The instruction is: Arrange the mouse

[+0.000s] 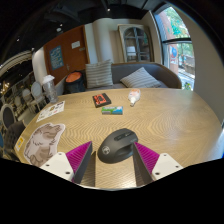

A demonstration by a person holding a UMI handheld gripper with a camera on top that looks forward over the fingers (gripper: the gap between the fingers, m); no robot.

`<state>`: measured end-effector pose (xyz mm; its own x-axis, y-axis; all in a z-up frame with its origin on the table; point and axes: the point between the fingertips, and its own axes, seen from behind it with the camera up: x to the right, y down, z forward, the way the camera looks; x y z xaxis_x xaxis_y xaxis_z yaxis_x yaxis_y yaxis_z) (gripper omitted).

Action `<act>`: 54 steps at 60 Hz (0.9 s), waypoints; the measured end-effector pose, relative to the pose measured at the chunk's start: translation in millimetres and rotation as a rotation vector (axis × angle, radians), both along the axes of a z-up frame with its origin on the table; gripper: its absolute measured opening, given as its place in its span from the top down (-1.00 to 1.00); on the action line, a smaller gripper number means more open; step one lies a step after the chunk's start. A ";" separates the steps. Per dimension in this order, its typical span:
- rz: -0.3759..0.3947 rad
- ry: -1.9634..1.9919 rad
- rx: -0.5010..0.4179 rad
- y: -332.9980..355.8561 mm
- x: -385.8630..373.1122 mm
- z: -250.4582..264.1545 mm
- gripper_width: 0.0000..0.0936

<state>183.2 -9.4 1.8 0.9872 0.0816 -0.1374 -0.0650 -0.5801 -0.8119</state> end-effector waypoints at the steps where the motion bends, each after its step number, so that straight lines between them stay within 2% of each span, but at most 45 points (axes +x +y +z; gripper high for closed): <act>1: -0.005 -0.002 -0.005 5.7 -1.3 -1.0 -0.81; 10: -0.041 -0.006 -0.023 49.4 -14.8 -4.3 -0.79; 13: -0.052 -0.018 -0.030 58.0 -19.1 -8.1 -0.71; 15: -0.056 -0.044 -0.037 61.5 -19.7 -12.5 -0.56; 17: -0.078 -0.085 -0.046 63.0 -13.9 -17.1 -0.24; 18: -0.085 -0.107 -0.048 62.3 -12.6 -18.5 -0.15; 23: -0.137 -0.145 -0.005 66.0 -7.2 -9.3 0.12; 26: -0.147 -0.169 -0.002 62.9 -8.1 -6.0 0.22; 34: -0.105 -0.114 0.118 57.5 -55.6 41.5 0.27; 41: -0.032 -0.049 0.190 41.4 -148.9 92.5 0.28; 47: 0.044 -0.034 0.158 30.0 -234.2 86.8 0.27; 54: 0.090 -0.151 0.092 24.4 -291.3 40.4 0.24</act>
